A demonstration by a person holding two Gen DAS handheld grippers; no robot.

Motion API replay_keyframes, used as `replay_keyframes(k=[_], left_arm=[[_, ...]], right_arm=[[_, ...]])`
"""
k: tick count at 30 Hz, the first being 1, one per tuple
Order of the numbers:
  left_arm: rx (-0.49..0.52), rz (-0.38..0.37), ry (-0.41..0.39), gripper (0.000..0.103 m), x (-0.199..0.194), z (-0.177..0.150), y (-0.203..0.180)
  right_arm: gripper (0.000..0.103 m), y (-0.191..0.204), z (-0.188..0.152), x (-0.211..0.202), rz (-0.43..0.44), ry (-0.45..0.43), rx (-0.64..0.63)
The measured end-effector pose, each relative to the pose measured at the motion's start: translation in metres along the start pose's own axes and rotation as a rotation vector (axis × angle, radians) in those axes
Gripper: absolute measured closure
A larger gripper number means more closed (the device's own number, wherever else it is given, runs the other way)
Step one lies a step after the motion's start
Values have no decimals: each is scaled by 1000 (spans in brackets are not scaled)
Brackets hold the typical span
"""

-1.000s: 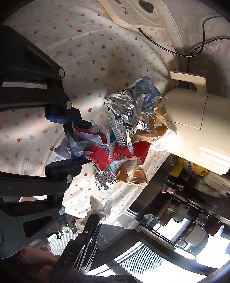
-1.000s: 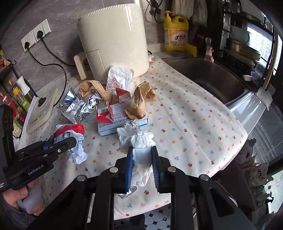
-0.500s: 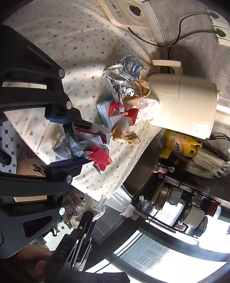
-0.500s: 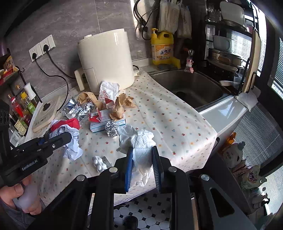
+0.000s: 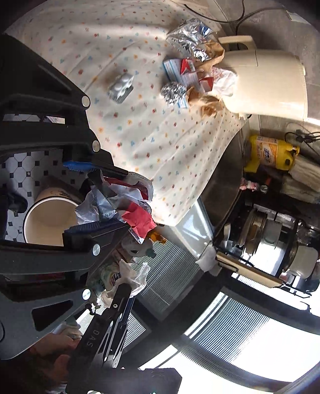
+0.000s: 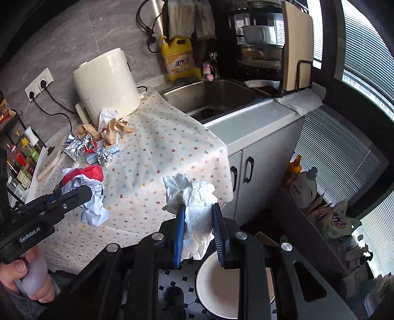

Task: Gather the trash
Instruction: 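Carry both held items to the white bin and open both tools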

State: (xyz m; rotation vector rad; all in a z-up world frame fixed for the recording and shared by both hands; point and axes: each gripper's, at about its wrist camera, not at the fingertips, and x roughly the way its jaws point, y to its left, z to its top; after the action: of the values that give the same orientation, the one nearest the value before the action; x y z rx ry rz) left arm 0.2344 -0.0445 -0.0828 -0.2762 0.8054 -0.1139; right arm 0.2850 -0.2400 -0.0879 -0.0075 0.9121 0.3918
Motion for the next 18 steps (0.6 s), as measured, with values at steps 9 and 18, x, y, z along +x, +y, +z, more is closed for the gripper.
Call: replay_keyframes(k=[9, 18], left_arm=[[-3, -57, 131, 69, 58, -47, -68], [-35, -96, 249, 53, 104, -100, -99]], right_arm=[[80, -79, -33, -6, -35, 58, 27], [80, -126, -62, -5, -70, 116, 21]])
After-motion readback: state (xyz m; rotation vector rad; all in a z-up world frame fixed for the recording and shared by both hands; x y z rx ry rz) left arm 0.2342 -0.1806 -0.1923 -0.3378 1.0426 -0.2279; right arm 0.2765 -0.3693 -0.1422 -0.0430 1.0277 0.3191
